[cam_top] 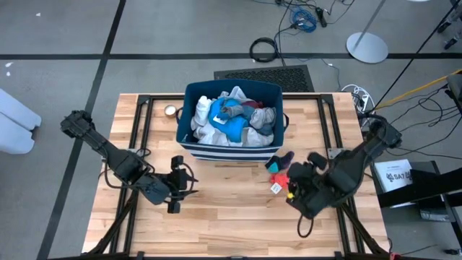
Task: Sort clothes
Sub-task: Put the orange socks into the white and blue laundry organizer
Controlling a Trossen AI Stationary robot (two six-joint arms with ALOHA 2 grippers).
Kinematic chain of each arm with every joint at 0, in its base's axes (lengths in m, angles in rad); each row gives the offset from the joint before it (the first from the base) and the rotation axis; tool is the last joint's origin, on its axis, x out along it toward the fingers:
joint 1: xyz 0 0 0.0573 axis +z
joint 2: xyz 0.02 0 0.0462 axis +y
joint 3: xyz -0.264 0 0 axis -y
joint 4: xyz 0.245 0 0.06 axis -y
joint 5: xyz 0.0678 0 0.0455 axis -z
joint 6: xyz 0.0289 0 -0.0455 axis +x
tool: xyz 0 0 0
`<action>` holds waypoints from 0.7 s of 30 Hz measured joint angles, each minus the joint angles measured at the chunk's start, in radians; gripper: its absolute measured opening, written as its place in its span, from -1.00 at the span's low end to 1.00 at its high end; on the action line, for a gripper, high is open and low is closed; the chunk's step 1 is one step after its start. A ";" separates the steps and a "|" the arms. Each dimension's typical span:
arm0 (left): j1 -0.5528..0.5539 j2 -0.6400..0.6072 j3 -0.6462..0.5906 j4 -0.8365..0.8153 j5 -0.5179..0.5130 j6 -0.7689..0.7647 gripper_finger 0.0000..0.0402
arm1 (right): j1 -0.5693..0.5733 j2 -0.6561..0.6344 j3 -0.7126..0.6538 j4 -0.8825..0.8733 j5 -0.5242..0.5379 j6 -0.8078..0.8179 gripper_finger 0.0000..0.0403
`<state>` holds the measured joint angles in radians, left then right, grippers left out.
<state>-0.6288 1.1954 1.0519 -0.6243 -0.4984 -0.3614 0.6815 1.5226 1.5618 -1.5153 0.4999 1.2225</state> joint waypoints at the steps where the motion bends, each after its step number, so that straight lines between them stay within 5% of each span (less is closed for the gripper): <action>1: -0.001 0.000 0.000 0.001 -0.007 0.000 -0.18 | 0.017 0.000 -0.043 0.000 -0.001 0.038 0.01; 5: -0.001 0.000 0.000 0.023 -0.025 0.000 -0.18 | 0.055 -0.021 -0.220 0.030 -0.061 0.146 0.01; 9: -0.001 0.000 0.000 0.025 -0.025 0.000 -0.18 | 0.049 -0.117 -0.411 0.236 -0.124 0.159 0.01; 21: -0.001 0.000 0.000 0.024 -0.026 0.000 -0.18 | -0.093 -0.361 -0.846 0.675 -0.183 0.128 0.01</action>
<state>-0.6300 1.1954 1.0519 -0.5999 -0.5240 -0.3614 0.5887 1.1616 0.7162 -0.8401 0.3172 1.3501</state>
